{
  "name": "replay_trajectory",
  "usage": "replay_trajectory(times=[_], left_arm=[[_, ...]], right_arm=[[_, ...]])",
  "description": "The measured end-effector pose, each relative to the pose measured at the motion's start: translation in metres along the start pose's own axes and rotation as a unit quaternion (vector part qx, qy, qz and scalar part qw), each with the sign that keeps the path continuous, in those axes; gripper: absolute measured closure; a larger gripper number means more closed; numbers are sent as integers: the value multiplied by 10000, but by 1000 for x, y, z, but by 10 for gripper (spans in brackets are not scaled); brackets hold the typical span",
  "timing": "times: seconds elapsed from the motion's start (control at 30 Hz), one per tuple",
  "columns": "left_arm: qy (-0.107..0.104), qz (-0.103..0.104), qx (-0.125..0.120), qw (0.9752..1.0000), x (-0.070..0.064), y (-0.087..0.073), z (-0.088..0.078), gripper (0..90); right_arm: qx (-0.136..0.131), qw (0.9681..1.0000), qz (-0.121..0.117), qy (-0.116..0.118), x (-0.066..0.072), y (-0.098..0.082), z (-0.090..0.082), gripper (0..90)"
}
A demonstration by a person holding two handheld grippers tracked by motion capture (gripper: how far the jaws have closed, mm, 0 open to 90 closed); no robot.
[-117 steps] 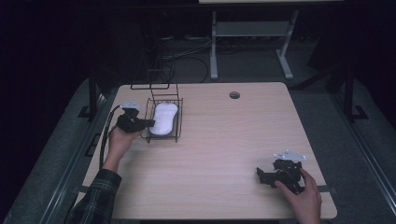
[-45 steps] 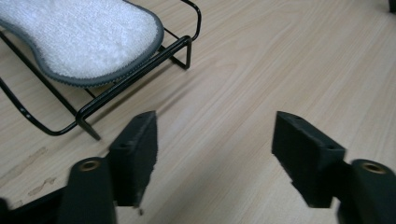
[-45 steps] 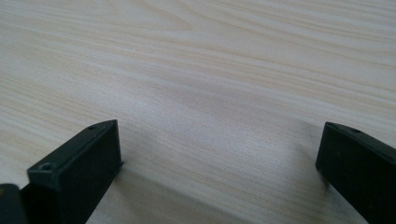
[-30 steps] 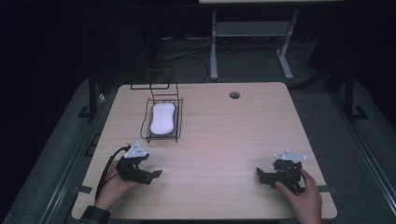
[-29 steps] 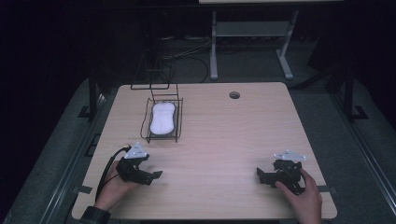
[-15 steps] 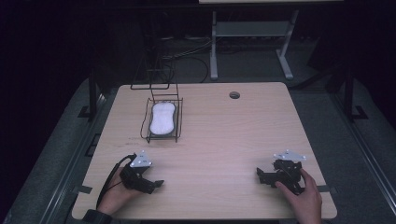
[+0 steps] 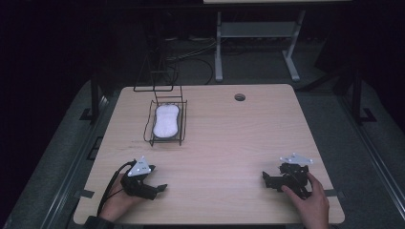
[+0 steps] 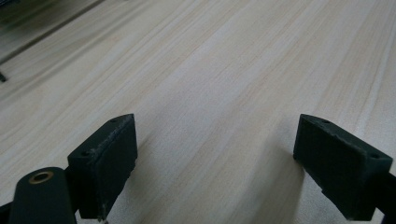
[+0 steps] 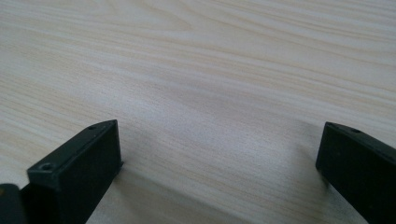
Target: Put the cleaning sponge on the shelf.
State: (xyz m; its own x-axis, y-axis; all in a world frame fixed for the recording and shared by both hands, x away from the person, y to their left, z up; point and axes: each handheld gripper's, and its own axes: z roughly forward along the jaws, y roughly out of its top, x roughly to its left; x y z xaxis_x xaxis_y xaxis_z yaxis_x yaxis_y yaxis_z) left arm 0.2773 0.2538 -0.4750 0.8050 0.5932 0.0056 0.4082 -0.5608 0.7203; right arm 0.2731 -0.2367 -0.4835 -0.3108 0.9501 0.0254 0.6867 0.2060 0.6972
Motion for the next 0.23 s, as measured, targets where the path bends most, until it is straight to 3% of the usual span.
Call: replay_trajectory(times=[0.23], left_arm=[[0,-3,-4,10000,0,0,0,128]], right_arm=[[1,10000,0,0,0,0,0,0]])
